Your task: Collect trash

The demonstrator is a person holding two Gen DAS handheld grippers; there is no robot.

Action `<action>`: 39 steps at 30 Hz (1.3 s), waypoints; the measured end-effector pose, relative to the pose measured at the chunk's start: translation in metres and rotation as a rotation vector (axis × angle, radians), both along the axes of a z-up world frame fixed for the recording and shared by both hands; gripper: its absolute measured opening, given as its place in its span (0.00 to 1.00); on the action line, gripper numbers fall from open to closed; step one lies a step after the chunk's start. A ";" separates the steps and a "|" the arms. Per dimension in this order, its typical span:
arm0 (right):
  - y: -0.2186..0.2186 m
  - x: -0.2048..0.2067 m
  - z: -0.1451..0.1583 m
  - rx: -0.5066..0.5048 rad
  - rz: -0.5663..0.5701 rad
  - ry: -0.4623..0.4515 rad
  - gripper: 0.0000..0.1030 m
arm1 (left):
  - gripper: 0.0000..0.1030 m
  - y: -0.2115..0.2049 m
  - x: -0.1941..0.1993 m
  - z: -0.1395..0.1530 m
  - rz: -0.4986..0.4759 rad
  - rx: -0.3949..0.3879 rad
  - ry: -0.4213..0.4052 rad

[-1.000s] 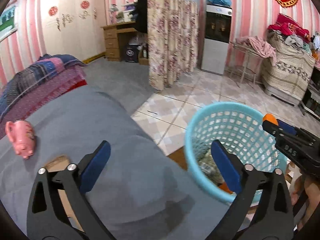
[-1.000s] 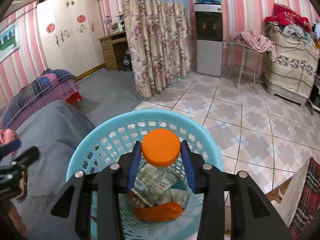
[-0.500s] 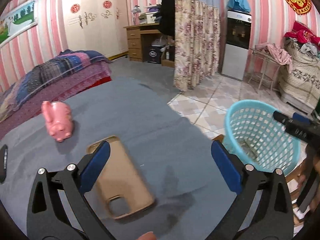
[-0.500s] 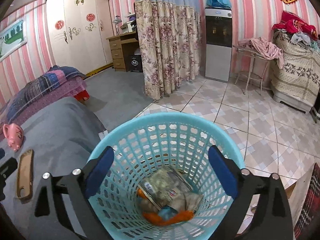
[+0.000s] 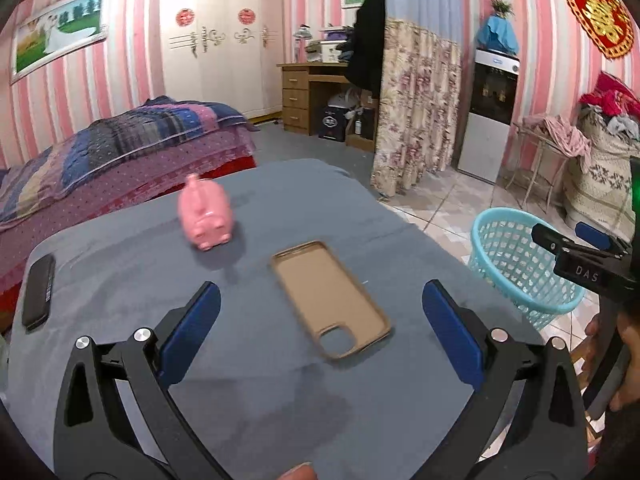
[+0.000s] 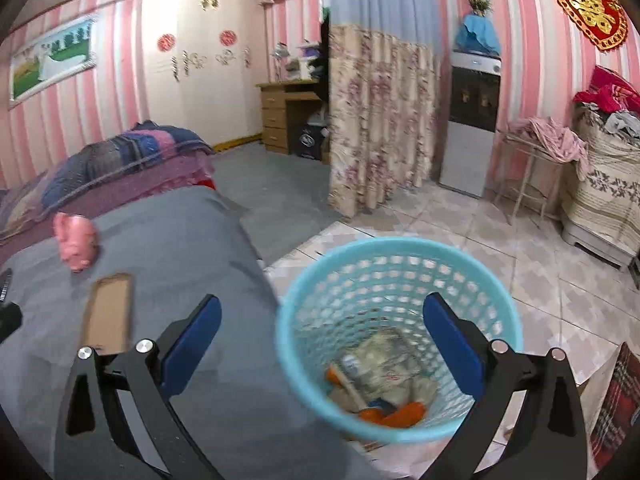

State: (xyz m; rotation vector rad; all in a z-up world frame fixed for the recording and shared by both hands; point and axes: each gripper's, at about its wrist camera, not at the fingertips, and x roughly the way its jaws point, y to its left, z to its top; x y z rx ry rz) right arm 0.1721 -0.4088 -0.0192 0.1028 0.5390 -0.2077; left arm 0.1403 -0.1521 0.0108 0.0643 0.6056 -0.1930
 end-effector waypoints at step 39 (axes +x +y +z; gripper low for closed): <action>0.231 -0.124 0.010 -0.099 0.131 -0.043 0.96 | 0.95 0.166 -0.109 -0.009 0.142 -0.102 -0.007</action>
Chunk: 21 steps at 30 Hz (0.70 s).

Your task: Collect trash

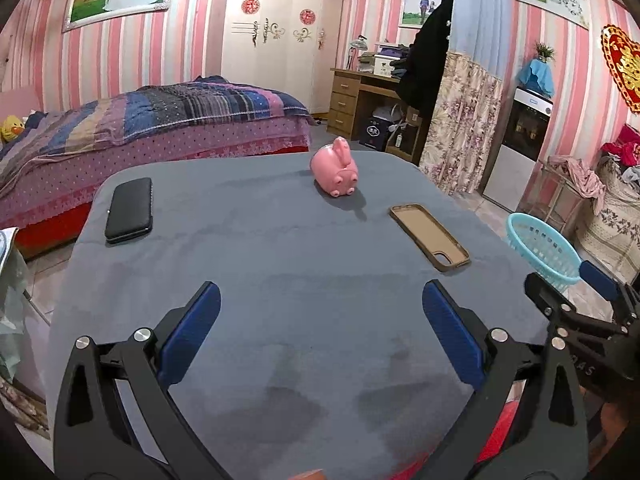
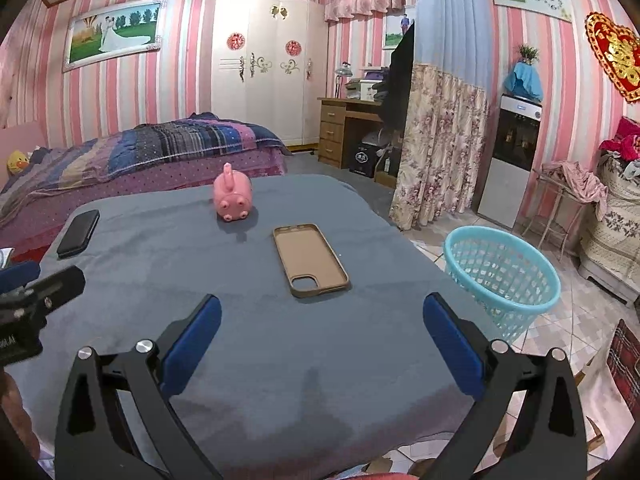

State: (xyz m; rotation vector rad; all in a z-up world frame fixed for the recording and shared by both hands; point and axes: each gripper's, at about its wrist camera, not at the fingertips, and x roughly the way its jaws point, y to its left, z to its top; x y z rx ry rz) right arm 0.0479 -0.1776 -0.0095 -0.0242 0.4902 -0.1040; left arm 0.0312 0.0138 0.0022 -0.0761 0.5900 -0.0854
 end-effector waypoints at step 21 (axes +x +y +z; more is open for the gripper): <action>0.008 -0.004 0.005 0.023 0.007 -0.055 0.96 | 0.95 0.009 -0.007 0.003 0.044 0.025 -0.052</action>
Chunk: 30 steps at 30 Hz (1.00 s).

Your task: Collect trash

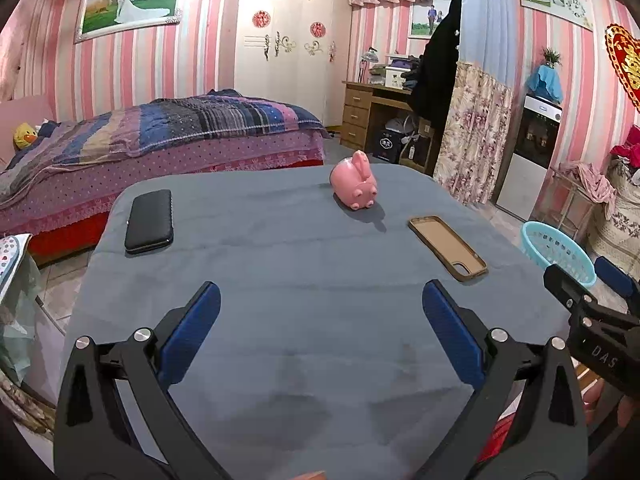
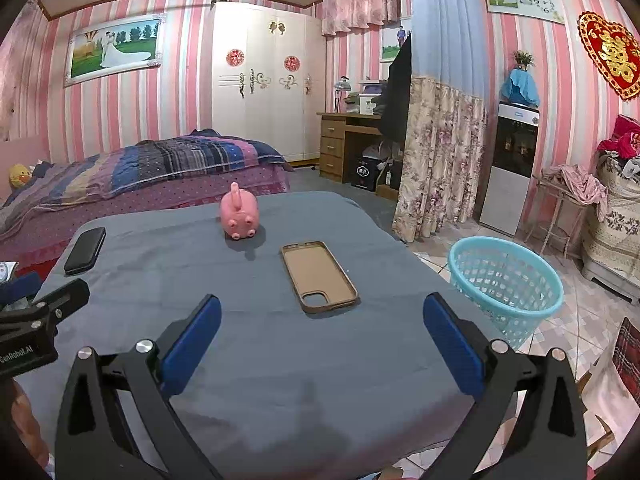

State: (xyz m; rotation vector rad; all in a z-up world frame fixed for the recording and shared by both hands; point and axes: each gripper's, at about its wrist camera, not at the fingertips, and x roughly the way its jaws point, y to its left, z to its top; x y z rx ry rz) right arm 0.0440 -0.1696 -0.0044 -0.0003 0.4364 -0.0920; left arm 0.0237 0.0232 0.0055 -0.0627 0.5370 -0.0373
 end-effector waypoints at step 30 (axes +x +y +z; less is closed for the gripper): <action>0.010 -0.001 -0.001 -0.003 0.027 -0.023 0.96 | 0.95 0.004 -0.009 0.007 -0.001 0.013 -0.043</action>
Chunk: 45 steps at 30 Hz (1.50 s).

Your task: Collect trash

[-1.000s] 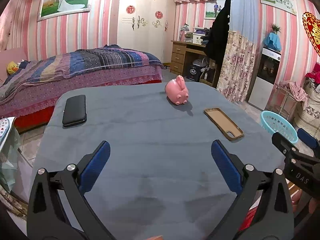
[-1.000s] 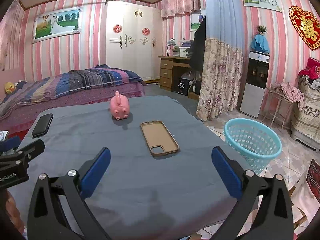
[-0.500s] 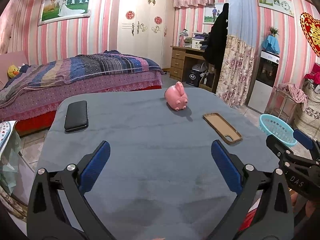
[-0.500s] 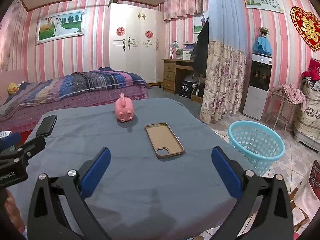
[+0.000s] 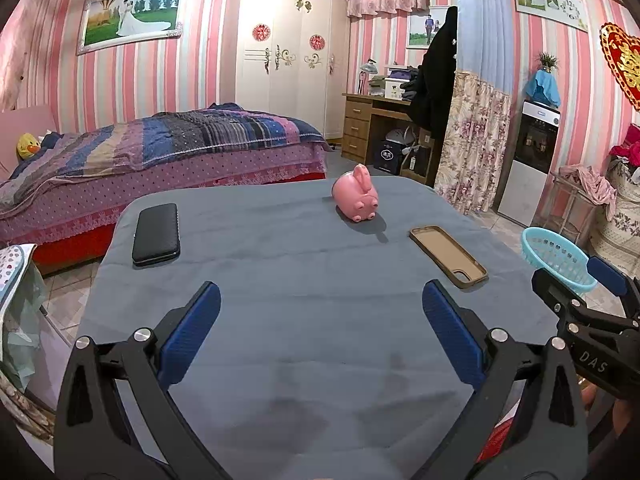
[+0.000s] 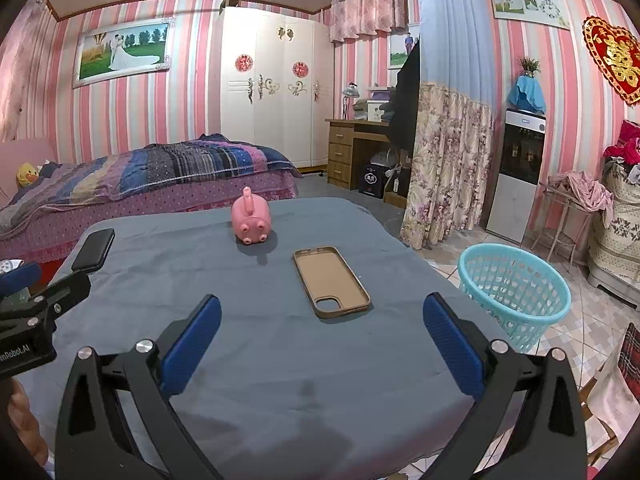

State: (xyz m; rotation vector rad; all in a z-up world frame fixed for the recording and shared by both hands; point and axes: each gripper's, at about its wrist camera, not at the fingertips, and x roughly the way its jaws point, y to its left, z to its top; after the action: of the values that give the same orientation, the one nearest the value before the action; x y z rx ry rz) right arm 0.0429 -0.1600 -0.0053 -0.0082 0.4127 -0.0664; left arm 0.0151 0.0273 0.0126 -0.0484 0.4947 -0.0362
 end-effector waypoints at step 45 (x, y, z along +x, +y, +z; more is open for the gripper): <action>0.005 0.000 0.003 -0.015 0.010 -0.024 0.96 | 0.95 0.005 -0.004 0.011 0.001 -0.005 -0.029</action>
State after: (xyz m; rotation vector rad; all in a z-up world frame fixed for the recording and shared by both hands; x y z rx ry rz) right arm 0.0429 -0.1554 -0.0026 -0.0242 0.3882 -0.0596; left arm 0.0113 0.0319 0.0235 -0.0535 0.4658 -0.0367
